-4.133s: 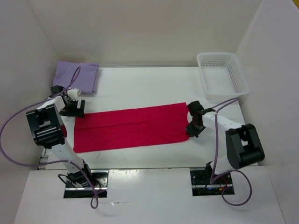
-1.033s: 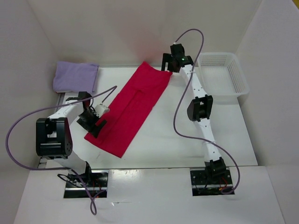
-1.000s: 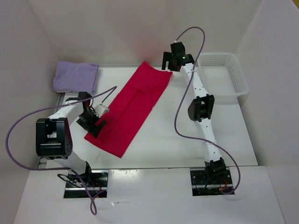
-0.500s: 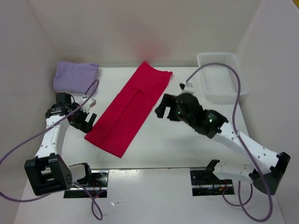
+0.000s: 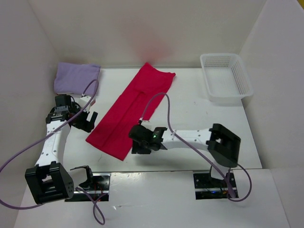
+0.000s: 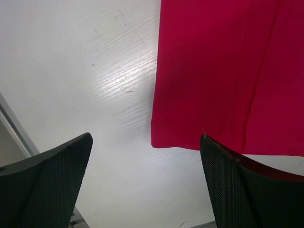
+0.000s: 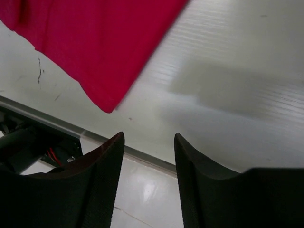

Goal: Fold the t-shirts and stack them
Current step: Rotate the tshirt 90 degrees

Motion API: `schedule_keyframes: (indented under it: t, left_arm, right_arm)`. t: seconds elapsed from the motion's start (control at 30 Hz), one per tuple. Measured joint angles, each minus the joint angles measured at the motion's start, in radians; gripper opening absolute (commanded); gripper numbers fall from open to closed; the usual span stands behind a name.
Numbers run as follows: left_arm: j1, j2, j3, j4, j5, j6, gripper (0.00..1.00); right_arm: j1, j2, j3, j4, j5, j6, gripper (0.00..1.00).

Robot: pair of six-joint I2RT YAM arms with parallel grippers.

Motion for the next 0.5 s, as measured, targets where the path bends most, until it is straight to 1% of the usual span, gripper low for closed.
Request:
schedule_keyframes:
  t: [0.17, 0.2, 0.3, 0.37, 0.5]
  left_arm:
    - [0.000, -0.007, -0.005, 0.007, 0.000, -0.013, 1.00]
    - [0.000, -0.007, -0.005, 0.007, 0.000, -0.013, 1.00]
    - [0.000, -0.007, -0.005, 0.008, 0.001, -0.014, 1.00]
    - [0.000, -0.007, -0.005, 0.008, 0.001, -0.013, 1.00]
    - [0.000, -0.006, -0.005, 0.010, 0.005, -0.013, 1.00]
  right_arm:
    - [0.003, 0.163, 0.117, 0.019, -0.077, 0.002, 0.54]
    - [0.004, 0.185, 0.136, 0.023, -0.090, 0.001, 0.58]
    - [0.005, 0.252, 0.194, 0.028, -0.127, -0.004, 0.60]
    - [0.005, 0.303, 0.231, 0.035, -0.152, -0.010, 0.63]
    - [0.005, 0.356, 0.284, 0.046, -0.193, -0.015, 0.63]
